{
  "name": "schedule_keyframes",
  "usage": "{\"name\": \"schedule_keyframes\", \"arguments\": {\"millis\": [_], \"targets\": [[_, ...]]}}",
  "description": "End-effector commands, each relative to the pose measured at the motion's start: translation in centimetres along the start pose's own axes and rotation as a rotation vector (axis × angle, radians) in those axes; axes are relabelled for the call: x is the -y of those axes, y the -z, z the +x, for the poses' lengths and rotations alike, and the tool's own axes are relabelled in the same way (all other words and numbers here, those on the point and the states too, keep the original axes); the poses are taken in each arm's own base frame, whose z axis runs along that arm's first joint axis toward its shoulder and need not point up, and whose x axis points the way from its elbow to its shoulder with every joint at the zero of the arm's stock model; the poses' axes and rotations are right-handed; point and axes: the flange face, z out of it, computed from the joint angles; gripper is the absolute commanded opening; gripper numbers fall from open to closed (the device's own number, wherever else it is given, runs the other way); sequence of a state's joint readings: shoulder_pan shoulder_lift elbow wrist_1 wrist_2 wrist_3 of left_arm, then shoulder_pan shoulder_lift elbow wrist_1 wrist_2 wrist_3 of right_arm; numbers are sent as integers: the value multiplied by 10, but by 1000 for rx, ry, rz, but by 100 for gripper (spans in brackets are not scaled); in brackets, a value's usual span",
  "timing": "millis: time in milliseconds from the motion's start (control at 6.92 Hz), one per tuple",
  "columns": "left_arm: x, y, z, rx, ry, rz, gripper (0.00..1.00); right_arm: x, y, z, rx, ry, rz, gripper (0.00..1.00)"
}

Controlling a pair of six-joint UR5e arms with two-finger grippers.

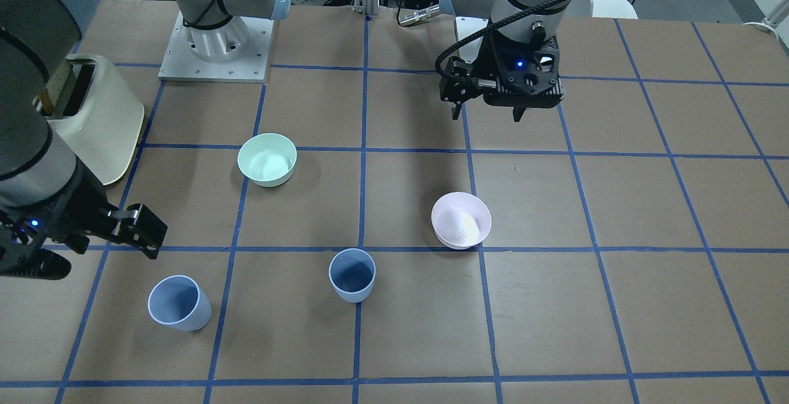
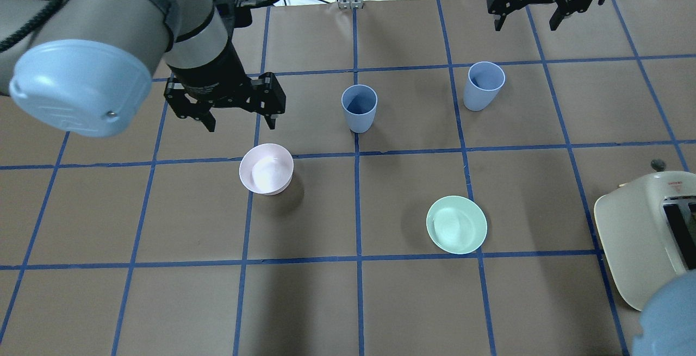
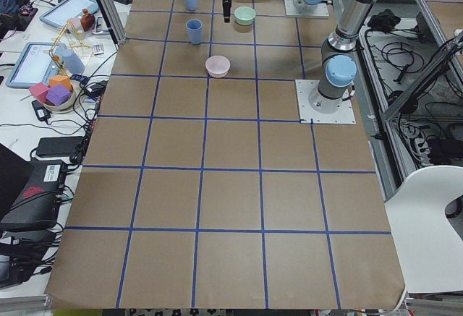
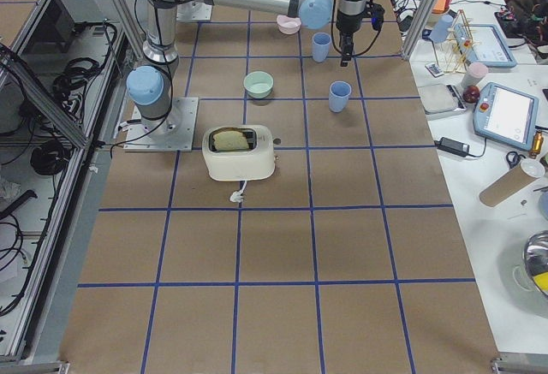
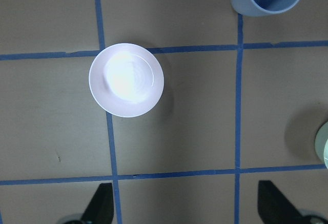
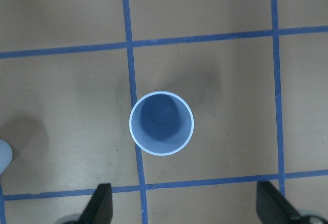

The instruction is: Stack blue cups with both arms

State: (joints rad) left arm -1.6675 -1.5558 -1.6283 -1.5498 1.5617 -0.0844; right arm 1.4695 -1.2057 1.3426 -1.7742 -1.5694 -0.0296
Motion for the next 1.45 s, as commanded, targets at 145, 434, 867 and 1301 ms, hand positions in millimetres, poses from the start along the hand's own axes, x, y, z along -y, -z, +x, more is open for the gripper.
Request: {"name": "schedule_keyframes", "arguments": {"millis": [145, 434, 867, 1301], "targets": [[5, 16, -22, -3, 3, 20, 100, 27, -98, 8, -11, -21, -62, 100], [5, 16, -20, 3, 2, 20, 100, 23, -124, 17, -6, -32, -49, 100], [5, 17, -21, 1, 3, 22, 100, 14, -151, 31, 5, -56, -48, 95], [4, 16, -19, 3, 0, 19, 100, 5, -164, 30, 8, -57, -8, 25]]}}
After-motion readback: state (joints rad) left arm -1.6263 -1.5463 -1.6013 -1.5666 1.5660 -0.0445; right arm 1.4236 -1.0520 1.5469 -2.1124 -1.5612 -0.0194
